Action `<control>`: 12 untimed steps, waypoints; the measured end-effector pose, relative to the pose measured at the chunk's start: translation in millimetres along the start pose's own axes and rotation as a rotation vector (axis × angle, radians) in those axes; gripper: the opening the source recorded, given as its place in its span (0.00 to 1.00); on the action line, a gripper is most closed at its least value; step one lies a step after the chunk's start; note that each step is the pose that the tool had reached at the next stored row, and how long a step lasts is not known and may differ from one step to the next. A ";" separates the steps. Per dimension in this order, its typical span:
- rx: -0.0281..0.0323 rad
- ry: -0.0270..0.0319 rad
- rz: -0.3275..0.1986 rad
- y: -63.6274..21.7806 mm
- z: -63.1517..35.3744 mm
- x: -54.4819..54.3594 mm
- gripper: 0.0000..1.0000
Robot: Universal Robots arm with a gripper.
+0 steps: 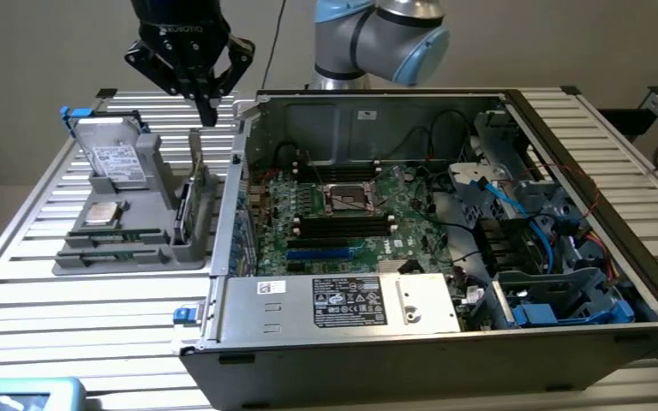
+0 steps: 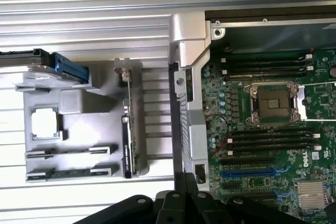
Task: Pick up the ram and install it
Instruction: 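Reach for the ram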
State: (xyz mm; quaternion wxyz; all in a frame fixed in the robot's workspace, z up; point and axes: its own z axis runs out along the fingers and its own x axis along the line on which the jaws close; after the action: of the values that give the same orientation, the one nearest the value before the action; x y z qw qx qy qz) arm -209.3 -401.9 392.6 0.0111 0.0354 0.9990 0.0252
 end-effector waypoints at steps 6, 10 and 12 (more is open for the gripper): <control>-0.0004 -0.0003 0.000 -3.4 -0.5 26.6 0.11; -0.0004 -0.0004 0.000 -5.8 0.7 44.2 0.11; -0.0003 -0.0004 0.000 -7.3 2.9 51.2 0.11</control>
State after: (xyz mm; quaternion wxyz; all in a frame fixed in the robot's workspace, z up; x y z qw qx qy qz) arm -260.8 -405.4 388.3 0.0113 0.0354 0.9990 0.0254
